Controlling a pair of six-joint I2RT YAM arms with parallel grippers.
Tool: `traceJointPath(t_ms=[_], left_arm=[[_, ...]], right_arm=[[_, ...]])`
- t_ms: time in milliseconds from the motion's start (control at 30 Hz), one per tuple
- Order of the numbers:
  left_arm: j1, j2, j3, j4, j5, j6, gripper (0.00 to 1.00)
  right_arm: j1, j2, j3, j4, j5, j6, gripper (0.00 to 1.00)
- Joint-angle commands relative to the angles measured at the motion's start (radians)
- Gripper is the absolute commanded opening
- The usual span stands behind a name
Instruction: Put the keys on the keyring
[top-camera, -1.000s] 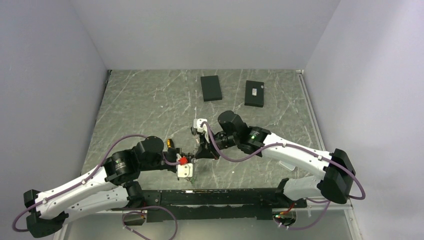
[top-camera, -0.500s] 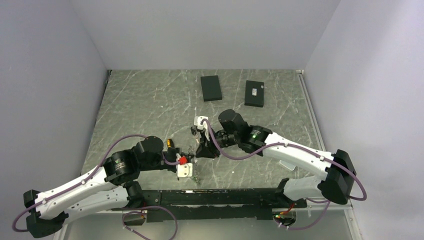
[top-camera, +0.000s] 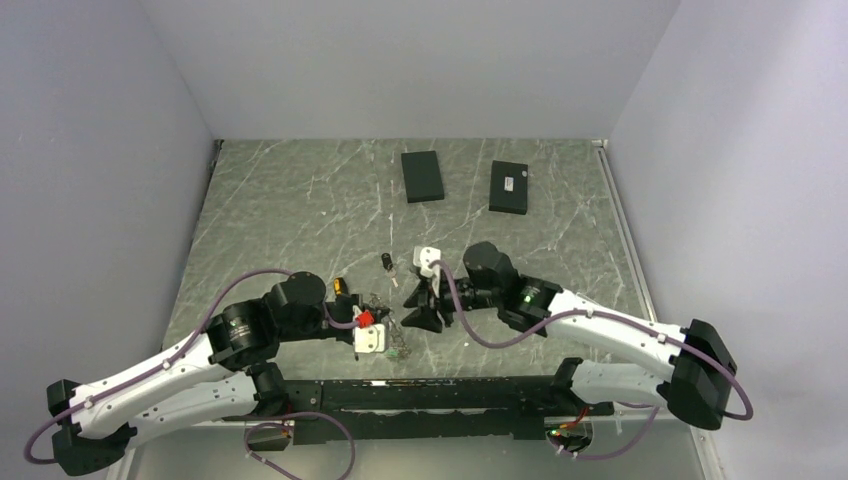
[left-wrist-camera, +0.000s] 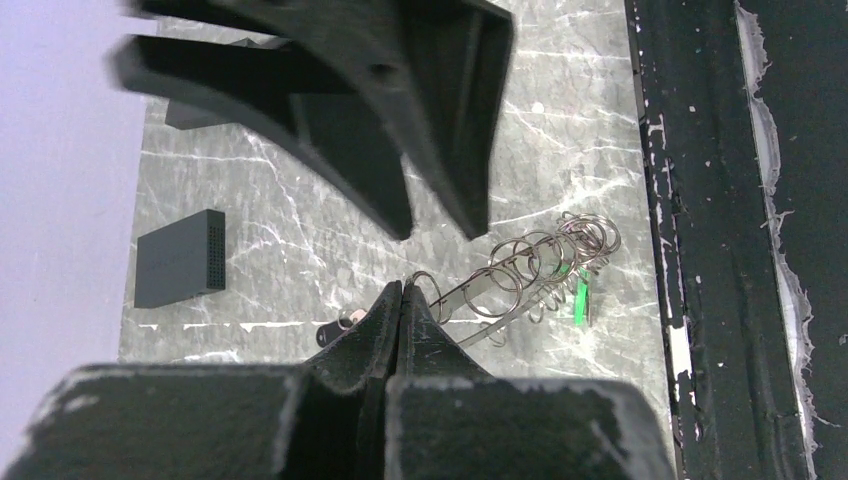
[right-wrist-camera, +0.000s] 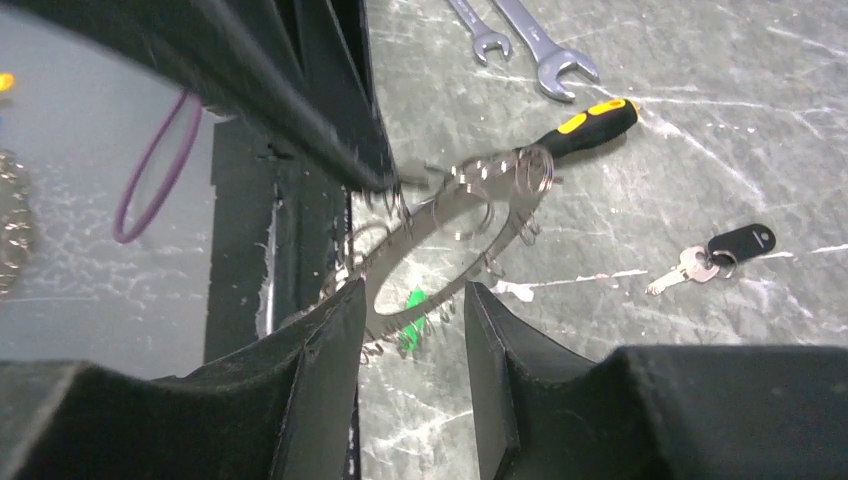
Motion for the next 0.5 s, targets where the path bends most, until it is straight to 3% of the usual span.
traceJointPath(t_ms=[0,200,467], left_arm=[[0.001,-0.013,0.029,0.082,0.025,-0.018,0.0],[0.001,-0.009,0.031,0.078,0.032,-0.022,0.0],[0.001,-0.012,0.026,0.074,0.033,-0.024,0.0]], right_arm=[[-0.007,-0.073,-0.194,0.374,0.009,0.018,0.45],[-0.018,-0.039,-0.261,0.563,0.009,0.018,0.45],[-0.024,-0.027,-0.232,0.567,0.009,0.018,0.45]])
